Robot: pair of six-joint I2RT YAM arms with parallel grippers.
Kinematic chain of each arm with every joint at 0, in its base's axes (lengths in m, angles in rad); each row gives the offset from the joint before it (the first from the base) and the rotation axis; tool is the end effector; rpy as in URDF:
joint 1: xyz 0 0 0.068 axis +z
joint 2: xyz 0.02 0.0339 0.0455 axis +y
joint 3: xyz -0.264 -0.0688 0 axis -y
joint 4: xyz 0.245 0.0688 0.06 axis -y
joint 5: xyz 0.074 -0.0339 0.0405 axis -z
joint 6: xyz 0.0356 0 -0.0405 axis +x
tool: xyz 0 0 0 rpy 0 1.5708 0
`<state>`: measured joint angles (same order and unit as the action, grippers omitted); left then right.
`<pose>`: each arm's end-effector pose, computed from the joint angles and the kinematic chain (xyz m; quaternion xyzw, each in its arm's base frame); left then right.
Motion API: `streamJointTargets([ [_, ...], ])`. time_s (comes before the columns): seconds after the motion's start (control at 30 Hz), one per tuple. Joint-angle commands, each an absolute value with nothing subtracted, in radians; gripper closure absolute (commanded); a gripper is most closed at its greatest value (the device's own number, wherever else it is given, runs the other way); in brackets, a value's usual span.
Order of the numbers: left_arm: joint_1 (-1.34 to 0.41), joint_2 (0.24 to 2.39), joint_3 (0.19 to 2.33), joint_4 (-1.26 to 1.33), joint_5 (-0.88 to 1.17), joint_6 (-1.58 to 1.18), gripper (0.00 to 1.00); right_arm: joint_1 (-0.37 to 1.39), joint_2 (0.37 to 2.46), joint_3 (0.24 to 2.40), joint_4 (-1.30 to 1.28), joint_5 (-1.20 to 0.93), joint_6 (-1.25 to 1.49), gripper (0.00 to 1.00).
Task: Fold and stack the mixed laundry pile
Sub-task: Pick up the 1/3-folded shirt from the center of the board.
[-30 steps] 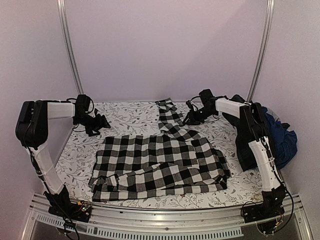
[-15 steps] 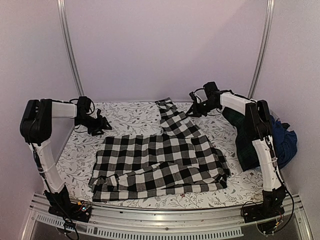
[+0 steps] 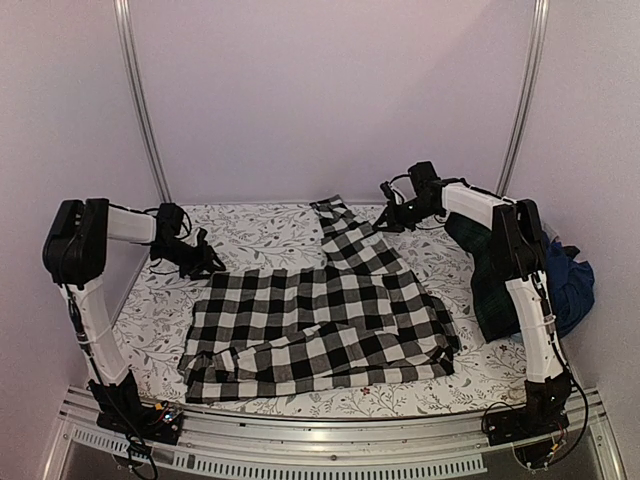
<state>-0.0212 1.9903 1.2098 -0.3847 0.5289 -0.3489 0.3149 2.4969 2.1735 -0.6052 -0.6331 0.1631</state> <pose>0.3847 -0.0261 0.1286 -0.1023 0.9414 -0.2874 0.1440 0.5106 0.1885 0.1689 -0.1663 0.8917 0.3580 0.2215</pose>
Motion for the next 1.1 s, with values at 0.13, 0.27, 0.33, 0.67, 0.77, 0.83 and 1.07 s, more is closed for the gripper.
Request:
streamJointTargets([
  [0.13,-0.024,2.016,1.221,-0.346,0.572,-0.365,0.84,0.311,2.464,2.173,-0.604,-0.594,0.156,1.00],
  [0.27,-0.023,2.019,1.247,-0.342,0.563,-0.367,1.00,0.294,2.464,2.180,-0.604,-0.581,0.164,1.00],
  [0.33,-0.022,2.014,1.256,-0.334,0.559,-0.368,1.00,0.284,2.464,2.187,-0.604,-0.580,0.167,1.00],
  [0.67,-0.022,1.959,1.259,-0.285,0.557,-0.353,1.00,0.279,2.442,2.206,-0.626,-0.665,0.182,1.00],
  [0.77,-0.021,1.922,1.216,-0.278,0.553,-0.340,1.00,0.285,2.392,2.132,-0.618,-0.666,0.168,1.00],
  [0.83,-0.021,1.894,1.188,-0.274,0.548,-0.331,1.00,0.286,2.346,2.065,-0.605,-0.662,0.163,1.00],
  [1.07,-0.029,1.799,1.091,-0.259,0.546,-0.318,1.00,0.302,2.186,1.834,-0.569,-0.660,0.139,1.00],
])
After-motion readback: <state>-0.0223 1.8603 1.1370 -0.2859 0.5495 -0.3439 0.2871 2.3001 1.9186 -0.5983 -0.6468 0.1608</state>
